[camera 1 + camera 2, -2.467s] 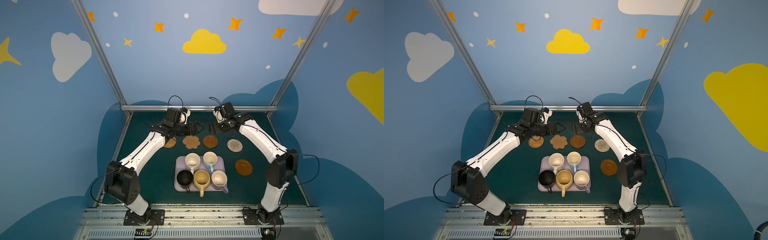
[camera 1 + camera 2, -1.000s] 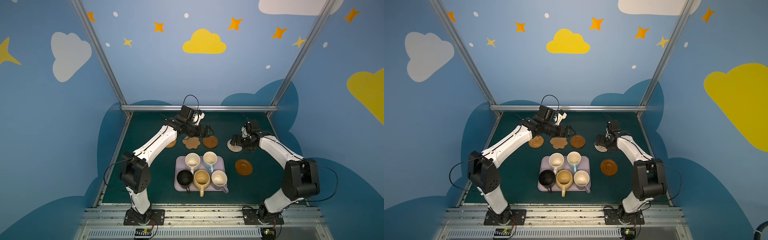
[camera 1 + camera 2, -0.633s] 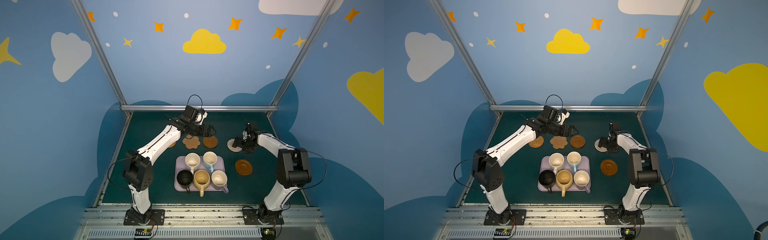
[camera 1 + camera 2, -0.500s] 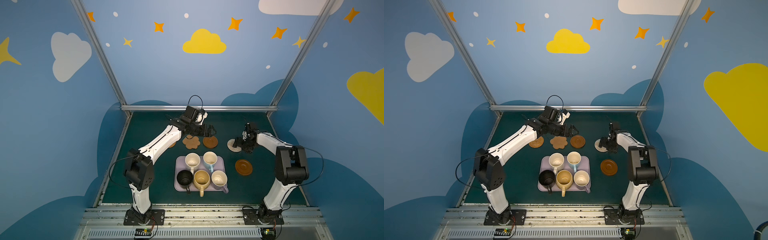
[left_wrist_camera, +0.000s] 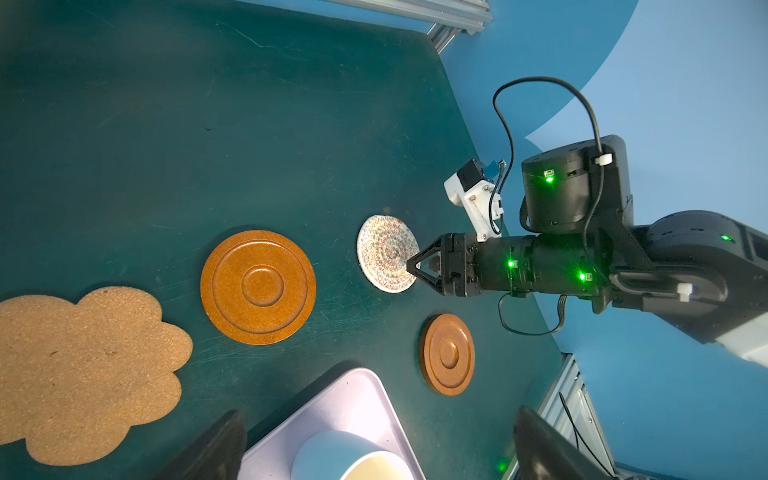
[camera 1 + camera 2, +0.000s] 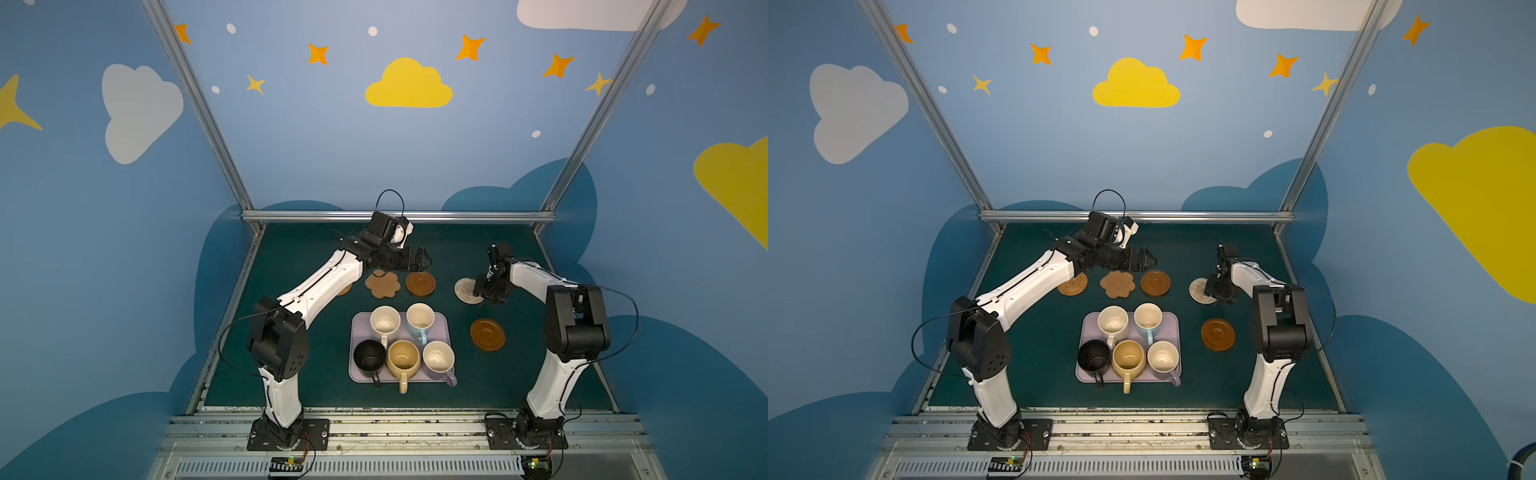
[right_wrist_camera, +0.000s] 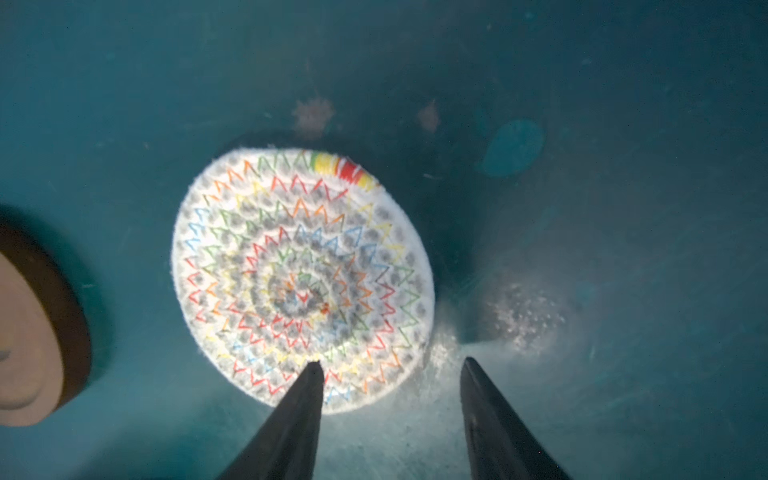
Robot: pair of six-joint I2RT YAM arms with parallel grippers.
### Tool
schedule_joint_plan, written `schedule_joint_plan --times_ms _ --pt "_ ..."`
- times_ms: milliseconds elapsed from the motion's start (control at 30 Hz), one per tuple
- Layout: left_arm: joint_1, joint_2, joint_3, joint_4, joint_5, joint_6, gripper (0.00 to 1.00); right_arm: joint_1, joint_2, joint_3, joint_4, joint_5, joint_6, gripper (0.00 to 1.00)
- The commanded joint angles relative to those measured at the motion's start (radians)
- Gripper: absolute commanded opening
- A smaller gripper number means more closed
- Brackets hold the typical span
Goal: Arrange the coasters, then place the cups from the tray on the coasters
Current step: 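Push the stitched coaster with the right gripper toward the brown wooden coaster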
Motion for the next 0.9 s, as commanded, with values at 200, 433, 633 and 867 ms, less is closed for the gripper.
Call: schedule_joint_plan --times_ms 200,433,633,867 --pt "0.006 0.002 -0.024 0.022 0.035 -0.02 1.0 0.015 0.066 0.04 -0.012 -0.052 0.023 0.42" --pt "0.016 -0.006 -0.033 0.019 0.047 -0.023 1.0 0.033 0.079 0.061 -0.02 -0.055 0.034 0.33" --pt "0.028 -0.015 -0.049 0.016 0.058 -0.031 1.0 0.047 0.096 0.082 -0.024 -0.063 0.042 0.28" --pt "0.039 -0.025 -0.06 0.03 0.065 -0.037 1.0 0.07 0.129 0.138 -0.066 -0.023 0.046 0.23"
